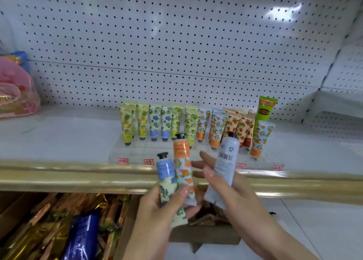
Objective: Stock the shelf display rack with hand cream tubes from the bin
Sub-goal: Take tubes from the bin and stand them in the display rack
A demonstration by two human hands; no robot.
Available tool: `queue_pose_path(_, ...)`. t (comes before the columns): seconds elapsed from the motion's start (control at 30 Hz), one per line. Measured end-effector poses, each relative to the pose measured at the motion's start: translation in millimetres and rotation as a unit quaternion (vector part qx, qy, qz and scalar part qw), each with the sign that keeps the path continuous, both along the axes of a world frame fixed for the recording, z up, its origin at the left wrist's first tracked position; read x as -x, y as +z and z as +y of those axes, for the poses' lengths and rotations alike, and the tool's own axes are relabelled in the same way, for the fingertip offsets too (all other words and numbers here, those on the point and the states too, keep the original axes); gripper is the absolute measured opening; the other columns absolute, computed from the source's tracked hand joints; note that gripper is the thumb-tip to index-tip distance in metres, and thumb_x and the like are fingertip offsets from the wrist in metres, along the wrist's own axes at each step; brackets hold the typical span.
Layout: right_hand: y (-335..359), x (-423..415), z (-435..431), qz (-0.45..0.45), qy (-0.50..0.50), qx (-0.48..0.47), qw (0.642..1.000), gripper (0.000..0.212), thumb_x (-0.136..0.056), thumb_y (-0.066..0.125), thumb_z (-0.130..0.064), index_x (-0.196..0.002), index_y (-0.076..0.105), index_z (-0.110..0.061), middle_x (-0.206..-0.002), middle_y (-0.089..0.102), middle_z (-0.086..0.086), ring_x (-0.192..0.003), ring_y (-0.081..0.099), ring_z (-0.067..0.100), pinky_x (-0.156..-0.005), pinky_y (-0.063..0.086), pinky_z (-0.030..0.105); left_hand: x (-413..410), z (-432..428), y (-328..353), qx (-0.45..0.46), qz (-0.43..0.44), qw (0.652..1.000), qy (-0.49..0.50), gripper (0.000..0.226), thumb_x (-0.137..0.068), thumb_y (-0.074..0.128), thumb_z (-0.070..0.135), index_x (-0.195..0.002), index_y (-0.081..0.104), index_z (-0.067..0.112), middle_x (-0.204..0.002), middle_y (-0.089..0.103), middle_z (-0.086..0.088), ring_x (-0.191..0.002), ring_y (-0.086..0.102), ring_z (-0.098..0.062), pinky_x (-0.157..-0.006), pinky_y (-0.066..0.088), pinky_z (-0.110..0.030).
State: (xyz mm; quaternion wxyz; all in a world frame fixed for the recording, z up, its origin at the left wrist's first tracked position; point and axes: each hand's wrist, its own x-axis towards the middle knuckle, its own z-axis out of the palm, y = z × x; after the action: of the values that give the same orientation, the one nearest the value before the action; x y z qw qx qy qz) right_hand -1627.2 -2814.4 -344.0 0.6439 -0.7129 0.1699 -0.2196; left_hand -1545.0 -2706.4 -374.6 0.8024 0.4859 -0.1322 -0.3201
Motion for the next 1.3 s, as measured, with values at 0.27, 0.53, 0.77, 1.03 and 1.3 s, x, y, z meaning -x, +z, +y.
queue_pose_path(0.27,52.2,12.9,-63.2,0.114,-0.047,0.173,0.977,0.037,-0.077,0.049,-0.055,-0.084,0.066,-0.022,-0.053,0.038,-0.011,-0.044,0.031,0.004,-0.043,0.027,0.012,-49.6,-15.1,12.7,-0.033,-0.159,0.986,0.036,0.010,-0.084,0.063,0.011,-0.092,0.067,0.013,-0.081,0.075,-0.008,-0.075,0.072,-0.021,-0.061,0.059,-0.029)
queue_pose_path(0.53,122.2,-3.7,-99.3,0.294,0.078,0.297,0.905,0.031,-0.072,0.067,-0.030,-0.097,0.071,-0.011,-0.072,0.069,-0.002,-0.060,0.056,0.006,-0.054,0.045,0.016,-64.3,-18.8,7.7,-0.012,-0.127,0.991,0.045,0.010,-0.084,0.062,0.017,-0.091,0.067,0.014,-0.080,0.075,-0.008,-0.071,0.072,-0.016,-0.053,0.054,-0.022)
queue_pose_path(0.77,150.8,-59.1,-106.2,0.271,-0.023,0.475,0.837,0.033,-0.065,0.083,-0.026,-0.074,0.068,0.002,-0.059,0.069,0.007,-0.043,0.059,0.005,-0.040,0.043,0.012,-67.3,-24.5,3.5,0.019,-0.102,0.994,0.041,0.011,-0.082,0.062,0.016,-0.088,0.065,0.006,-0.076,0.071,-0.015,-0.048,0.058,-0.018,-0.042,0.045,-0.024)
queue_pose_path(1.03,135.7,-96.0,-116.7,0.284,-0.017,0.508,0.813,0.017,-0.081,0.073,-0.019,-0.075,0.063,-0.007,-0.076,0.074,0.009,-0.062,0.071,0.011,-0.066,0.056,0.022,-71.0,-24.4,-0.1,0.008,-0.120,0.991,0.049,0.024,-0.078,0.064,0.021,-0.089,0.066,0.000,-0.050,0.059,-0.006,-0.038,0.045,-0.014,-0.040,0.039,-0.020)
queue_pose_path(1.3,112.8,-111.9,-126.7,0.306,-0.053,0.612,0.727,0.029,-0.082,0.071,-0.034,-0.097,0.068,-0.009,-0.086,0.060,0.008,-0.061,0.049,0.012,-0.050,0.032,0.018,-76.5,-22.0,-1.5,0.002,-0.111,0.993,0.052,0.035,-0.063,0.067,0.028,-0.083,0.064,0.000,-0.063,0.063,-0.022,-0.033,0.040,-0.013,-0.035,0.036,-0.021)
